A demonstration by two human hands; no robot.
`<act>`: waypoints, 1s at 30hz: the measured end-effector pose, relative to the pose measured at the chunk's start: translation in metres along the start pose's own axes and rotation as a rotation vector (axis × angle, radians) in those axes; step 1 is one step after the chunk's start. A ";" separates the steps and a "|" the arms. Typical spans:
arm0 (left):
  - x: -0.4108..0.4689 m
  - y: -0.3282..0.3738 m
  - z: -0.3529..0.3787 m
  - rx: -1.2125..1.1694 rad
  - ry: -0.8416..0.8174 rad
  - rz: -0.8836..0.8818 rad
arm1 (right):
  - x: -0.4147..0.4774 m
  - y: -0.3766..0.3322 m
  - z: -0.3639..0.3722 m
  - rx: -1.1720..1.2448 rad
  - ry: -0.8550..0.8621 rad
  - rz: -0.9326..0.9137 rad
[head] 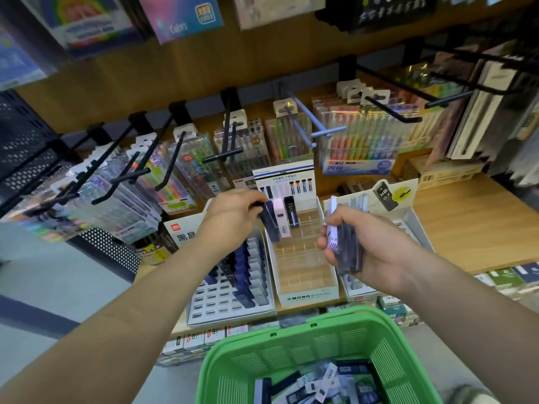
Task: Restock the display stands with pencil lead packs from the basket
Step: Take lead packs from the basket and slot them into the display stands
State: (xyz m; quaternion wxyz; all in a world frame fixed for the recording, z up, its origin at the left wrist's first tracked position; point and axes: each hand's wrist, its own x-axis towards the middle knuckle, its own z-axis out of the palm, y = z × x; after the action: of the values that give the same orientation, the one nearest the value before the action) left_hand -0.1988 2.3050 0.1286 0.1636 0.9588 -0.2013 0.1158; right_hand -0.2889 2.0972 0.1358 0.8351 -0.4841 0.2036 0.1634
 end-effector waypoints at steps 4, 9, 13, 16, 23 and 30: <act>-0.015 -0.003 0.002 -0.077 0.064 -0.003 | -0.003 0.000 0.001 0.008 -0.004 0.028; -0.025 -0.005 0.018 -0.081 -0.057 -0.078 | -0.005 0.001 0.004 0.014 0.006 0.060; -0.023 0.000 0.034 -0.015 -0.135 0.007 | -0.005 -0.002 0.003 0.028 0.003 0.049; -0.021 0.000 0.044 0.080 -0.195 0.058 | -0.004 -0.002 0.001 0.037 0.003 0.043; -0.022 0.001 0.058 0.099 -0.123 -0.009 | -0.006 -0.003 0.002 0.068 0.016 0.037; -0.029 0.002 0.029 -0.073 -0.055 -0.119 | -0.002 0.008 0.001 -0.094 0.007 0.050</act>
State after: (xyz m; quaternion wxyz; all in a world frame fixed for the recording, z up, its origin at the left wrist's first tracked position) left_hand -0.2207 2.3031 0.0937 0.1993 0.9654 -0.1523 0.0721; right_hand -0.2943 2.1020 0.1316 0.8063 -0.5183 0.2108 0.1918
